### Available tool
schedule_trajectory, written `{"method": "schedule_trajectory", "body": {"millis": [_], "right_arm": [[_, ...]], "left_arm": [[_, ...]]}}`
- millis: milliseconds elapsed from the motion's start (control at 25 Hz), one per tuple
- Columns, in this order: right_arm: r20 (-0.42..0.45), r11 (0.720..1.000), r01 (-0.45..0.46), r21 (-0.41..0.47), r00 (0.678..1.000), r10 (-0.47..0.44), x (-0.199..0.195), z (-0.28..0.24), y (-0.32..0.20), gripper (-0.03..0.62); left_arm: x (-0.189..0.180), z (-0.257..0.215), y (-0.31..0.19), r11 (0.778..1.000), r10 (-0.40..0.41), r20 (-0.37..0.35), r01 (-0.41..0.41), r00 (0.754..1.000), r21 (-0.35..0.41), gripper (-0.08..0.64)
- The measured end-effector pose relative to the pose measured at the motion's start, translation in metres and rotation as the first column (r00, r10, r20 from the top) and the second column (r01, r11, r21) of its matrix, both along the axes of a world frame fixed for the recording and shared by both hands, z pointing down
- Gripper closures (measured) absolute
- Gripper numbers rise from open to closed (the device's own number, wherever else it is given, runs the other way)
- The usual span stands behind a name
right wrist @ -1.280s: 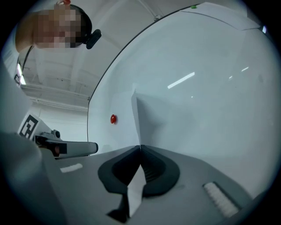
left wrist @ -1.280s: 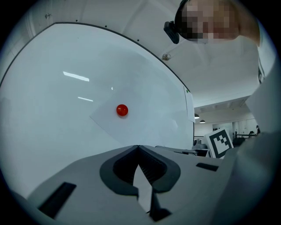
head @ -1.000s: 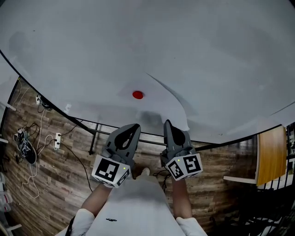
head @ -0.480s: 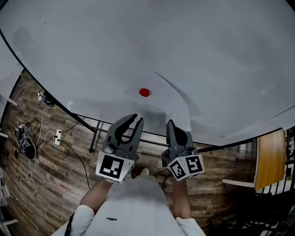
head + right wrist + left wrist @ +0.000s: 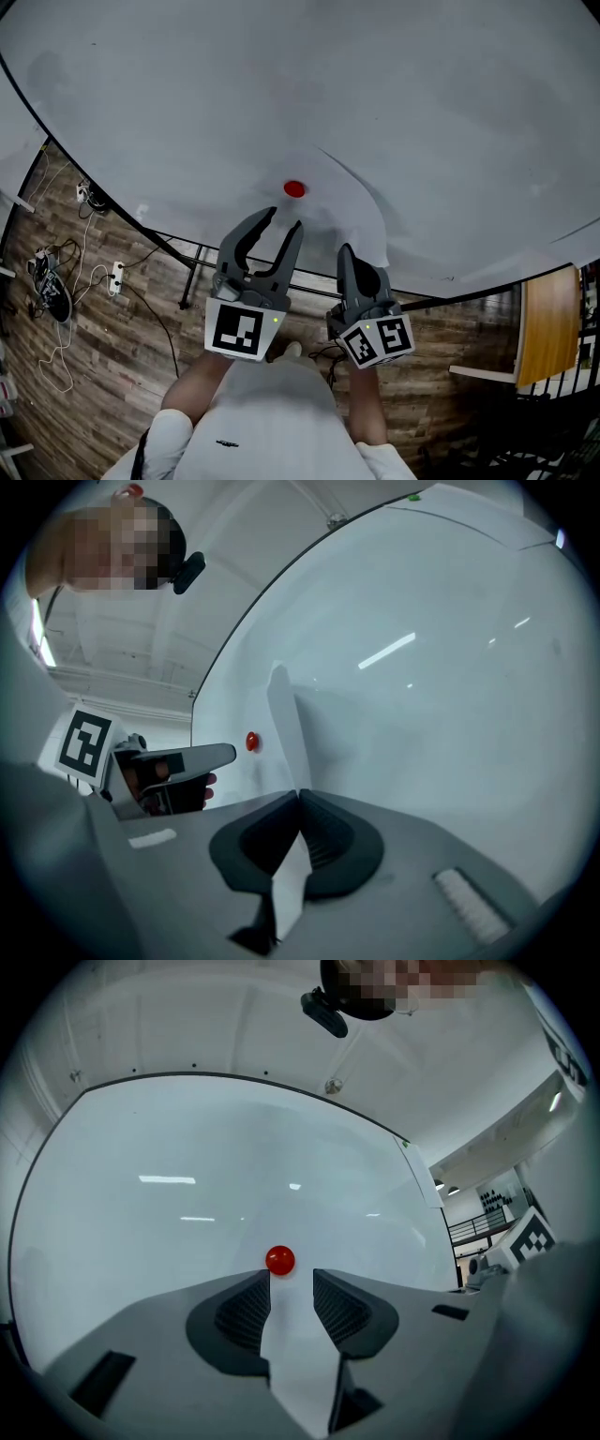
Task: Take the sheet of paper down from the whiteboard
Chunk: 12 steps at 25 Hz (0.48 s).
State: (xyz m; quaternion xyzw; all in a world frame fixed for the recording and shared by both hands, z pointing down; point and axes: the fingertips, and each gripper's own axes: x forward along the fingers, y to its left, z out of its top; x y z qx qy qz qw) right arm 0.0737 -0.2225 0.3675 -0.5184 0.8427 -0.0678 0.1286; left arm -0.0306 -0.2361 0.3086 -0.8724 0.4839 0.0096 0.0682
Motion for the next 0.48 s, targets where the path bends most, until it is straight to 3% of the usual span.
{"method": "schedule_trajectory", "body": {"millis": [480], "right_arm": [[0.0, 1.0, 0.005, 0.003, 1.0, -0.005, 0.003, -0.004, 0.0, 0.583]], "left_arm": [[0.005, -0.02, -0.02, 0.996, -0.07, 0.022, 0.068, 0.997, 0.062, 0.42]]}}
